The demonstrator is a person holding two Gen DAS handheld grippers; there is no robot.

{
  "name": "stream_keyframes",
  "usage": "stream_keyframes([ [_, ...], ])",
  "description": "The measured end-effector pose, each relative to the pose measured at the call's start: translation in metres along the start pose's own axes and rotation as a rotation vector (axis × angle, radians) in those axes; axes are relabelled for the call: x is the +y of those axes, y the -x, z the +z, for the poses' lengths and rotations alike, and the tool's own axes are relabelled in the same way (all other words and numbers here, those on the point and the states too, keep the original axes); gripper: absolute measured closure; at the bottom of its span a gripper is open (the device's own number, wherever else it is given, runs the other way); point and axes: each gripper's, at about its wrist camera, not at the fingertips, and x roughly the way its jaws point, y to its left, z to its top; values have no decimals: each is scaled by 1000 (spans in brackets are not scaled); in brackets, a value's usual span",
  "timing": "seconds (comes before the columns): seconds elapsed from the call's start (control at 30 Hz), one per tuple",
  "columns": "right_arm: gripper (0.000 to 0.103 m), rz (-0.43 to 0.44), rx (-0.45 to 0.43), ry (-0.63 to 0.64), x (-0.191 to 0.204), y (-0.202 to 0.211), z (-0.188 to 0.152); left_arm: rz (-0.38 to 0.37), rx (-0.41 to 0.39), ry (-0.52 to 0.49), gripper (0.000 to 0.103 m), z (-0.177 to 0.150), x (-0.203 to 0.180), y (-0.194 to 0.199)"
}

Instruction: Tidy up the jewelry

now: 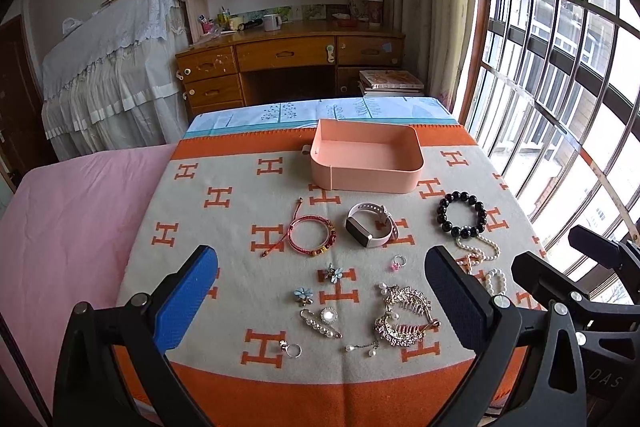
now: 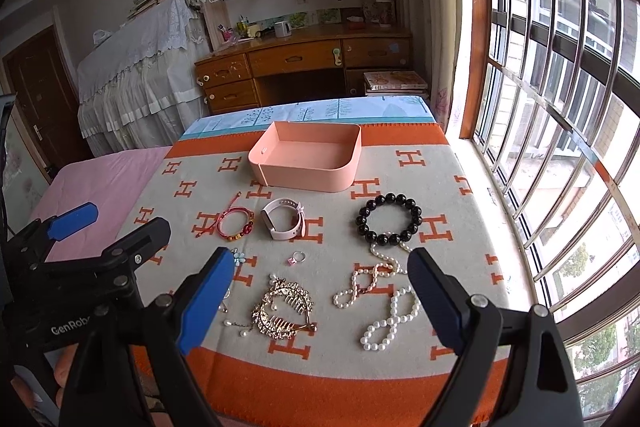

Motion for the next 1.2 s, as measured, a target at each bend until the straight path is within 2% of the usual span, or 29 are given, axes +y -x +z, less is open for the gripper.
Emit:
stream_keyframes([
  [0.63, 14, 50, 5, -30, -3, -1, -3, 0, 2, -7, 1, -8, -4, -5],
  [0.87, 14, 24, -2, -14, -3, 5, -1, 0, 33, -42, 1, -8, -16, -13],
  [1.2, 14, -24, -10, -52, -27, 7, 17, -128, 37, -39, 1, 28, -19, -16],
])
